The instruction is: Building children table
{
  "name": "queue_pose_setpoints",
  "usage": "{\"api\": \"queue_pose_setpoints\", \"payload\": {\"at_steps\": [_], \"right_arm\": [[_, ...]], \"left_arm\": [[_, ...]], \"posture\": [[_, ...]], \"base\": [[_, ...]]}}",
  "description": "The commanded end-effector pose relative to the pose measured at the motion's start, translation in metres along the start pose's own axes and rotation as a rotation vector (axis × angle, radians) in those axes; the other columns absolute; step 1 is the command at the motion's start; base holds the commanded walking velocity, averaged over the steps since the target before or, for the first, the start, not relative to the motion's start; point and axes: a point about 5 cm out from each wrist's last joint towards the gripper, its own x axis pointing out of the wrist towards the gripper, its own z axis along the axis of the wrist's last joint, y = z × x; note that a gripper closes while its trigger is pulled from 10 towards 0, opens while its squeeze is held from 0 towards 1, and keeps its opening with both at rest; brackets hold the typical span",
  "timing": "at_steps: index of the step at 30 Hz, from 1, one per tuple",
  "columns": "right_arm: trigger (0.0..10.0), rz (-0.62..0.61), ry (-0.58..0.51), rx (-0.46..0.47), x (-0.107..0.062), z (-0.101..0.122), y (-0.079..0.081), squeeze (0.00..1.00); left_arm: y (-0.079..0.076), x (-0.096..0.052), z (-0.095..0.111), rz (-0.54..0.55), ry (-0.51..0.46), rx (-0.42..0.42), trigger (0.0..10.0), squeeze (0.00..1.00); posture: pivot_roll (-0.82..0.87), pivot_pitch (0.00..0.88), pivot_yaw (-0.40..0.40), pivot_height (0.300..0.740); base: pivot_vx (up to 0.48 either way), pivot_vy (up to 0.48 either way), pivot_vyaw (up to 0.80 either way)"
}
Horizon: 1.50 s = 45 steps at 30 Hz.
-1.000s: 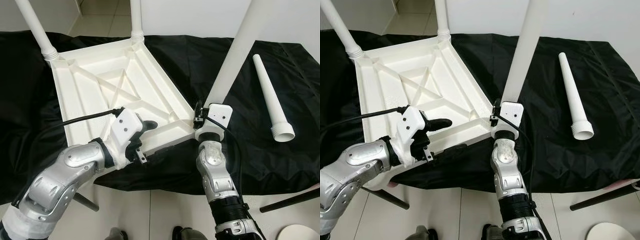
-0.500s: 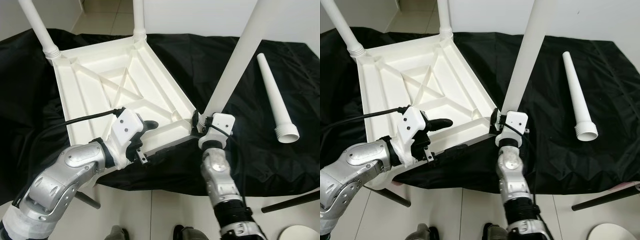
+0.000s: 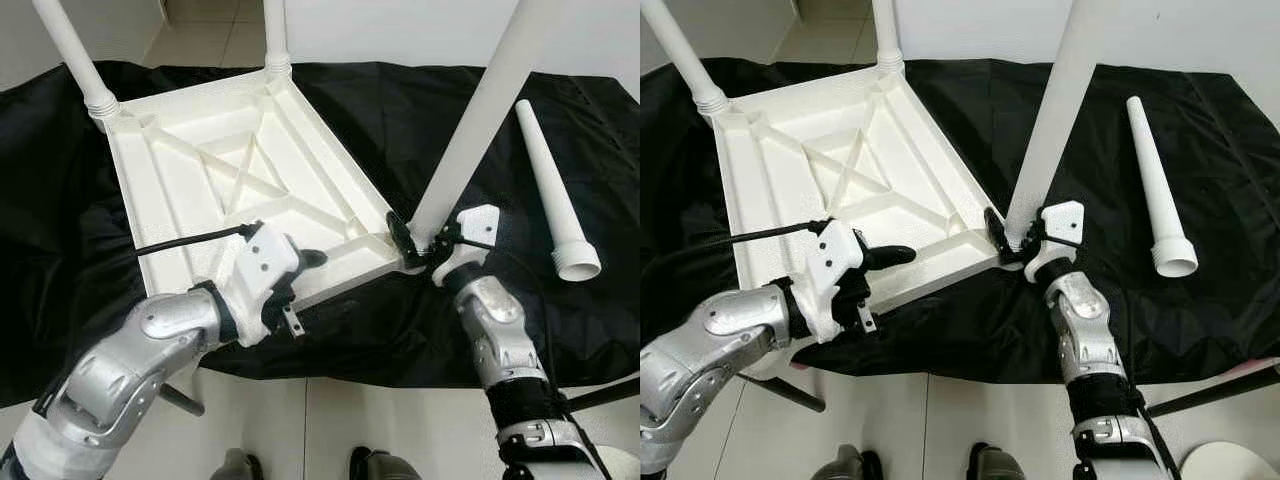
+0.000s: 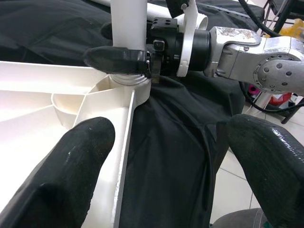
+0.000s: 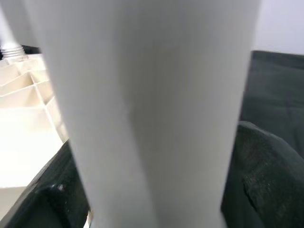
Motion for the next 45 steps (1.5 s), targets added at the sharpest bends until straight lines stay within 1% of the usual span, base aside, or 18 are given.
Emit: {"api": "queue_pose_setpoints", "payload": {"at_steps": [1,2,3,8,10,21,22,24,25,26,27,32,34,38,39,42,43,45], "right_arm": [[10.0,0.033,0.012,0.013,-0.001,-0.003,0.002,0.00],[10.0,0.033,0.012,0.013,-0.001,-0.003,0.002,0.00],[10.0,0.144,0.018,-0.024,0.008,0.002,0.002,0.00],[10.0,0.240,0.026,-0.062,0.013,0.008,0.000,0.00],[10.0,0.299,0.038,-0.100,0.016,0.014,-0.008,0.00],[9.8,0.365,0.059,-0.155,0.017,0.020,-0.018,0.00],[3.7,0.382,0.069,-0.156,0.016,0.020,-0.020,0.00],[3.7,0.388,0.073,-0.154,0.015,0.020,-0.021,0.00],[0.4,0.388,0.079,-0.148,0.014,0.019,-0.022,0.00],[0.4,0.388,0.079,-0.148,0.014,0.019,-0.022,0.00],[0.0,0.386,0.089,-0.144,0.012,0.017,-0.022,0.00],[0.0,0.382,0.115,-0.129,0.010,0.011,-0.023,0.00],[0.0,0.371,0.135,-0.103,0.007,0.006,-0.024,0.00],[0.0,0.361,0.147,-0.088,0.005,0.003,-0.024,0.00],[4.7,0.350,0.152,-0.075,0.004,0.002,-0.025,0.00],[4.7,0.343,0.155,-0.066,0.004,0.002,-0.025,0.00],[10.0,0.310,0.155,-0.043,0.004,0.001,-0.024,0.00],[10.0,0.287,0.153,-0.024,0.004,0.000,-0.023,0.00]], "left_arm": [[-0.002,0.001,0.001,-0.015,0.012,0.016,10.0,0.00],[-0.002,0.001,0.001,-0.015,0.012,0.016,10.0,0.00],[-0.003,0.004,-0.001,0.001,0.023,0.021,10.0,0.00],[-0.004,0.006,-0.002,0.007,0.029,0.022,10.0,0.00],[-0.003,0.006,-0.002,0.010,0.035,0.020,10.0,0.00],[-0.002,0.008,-0.002,0.007,0.047,0.017,10.0,0.00],[-0.001,0.010,-0.003,0.013,0.056,0.001,10.0,0.00],[-0.001,0.010,-0.004,0.016,0.058,-0.004,10.0,0.00],[0.000,0.011,-0.005,0.033,0.065,-0.008,10.0,0.00],[0.000,0.011,-0.005,0.033,0.065,-0.008,10.0,0.00],[0.002,0.012,-0.005,0.051,0.069,-0.009,10.0,0.00],[0.006,0.014,-0.005,0.094,0.070,-0.003,10.0,0.00],[0.012,0.017,-0.004,0.150,0.056,0.005,10.0,0.00],[0.016,0.018,-0.003,0.185,0.044,0.005,10.0,0.00],[0.017,0.019,-0.002,0.203,0.036,0.003,10.0,0.00],[0.019,0.020,-0.001,0.215,0.031,0.002,10.0,0.00],[0.021,0.020,0.000,0.233,0.024,0.002,10.0,0.00],[0.022,0.020,0.000,0.250,0.017,0.002,10.0,0.00]], "posture": [[-0.02,0.179,0.045,0.740],[-0.02,0.179,0.045,0.740],[-0.01,0.172,0.049,0.740],[-0.01,0.171,0.048,0.740],[-0.01,0.165,0.050,0.740],[-0.02,0.159,0.051,0.740],[-0.02,0.157,0.053,0.740],[-0.02,0.157,0.053,0.740],[-0.02,0.156,0.052,0.740],[-0.02,0.156,0.052,0.740],[-0.02,0.156,0.053,0.740],[-0.02,0.152,0.054,0.740],[-0.02,0.148,0.054,0.740],[-0.02,0.147,0.053,0.740],[-0.02,0.143,0.049,0.740],[-0.02,0.143,0.049,0.740],[-0.02,0.139,0.047,0.740],[-0.02,0.139,0.042,0.740]], "base": [[0.000,0.000,0.00],[0.000,0.000,0.00],[0.000,0.000,0.00],[0.000,0.000,0.00],[0.000,0.000,0.00],[0.000,0.000,0.00],[0.000,0.000,0.00],[0.000,0.000,0.00],[0.000,0.000,0.00],[0.000,0.000,0.00],[0.000,0.000,0.00],[0.000,0.000,0.00],[0.000,0.000,0.00],[0.000,0.000,0.00],[0.000,0.000,0.00],[0.000,0.000,0.00],[0.000,0.000,0.00],[0.000,0.000,0.00]]}}
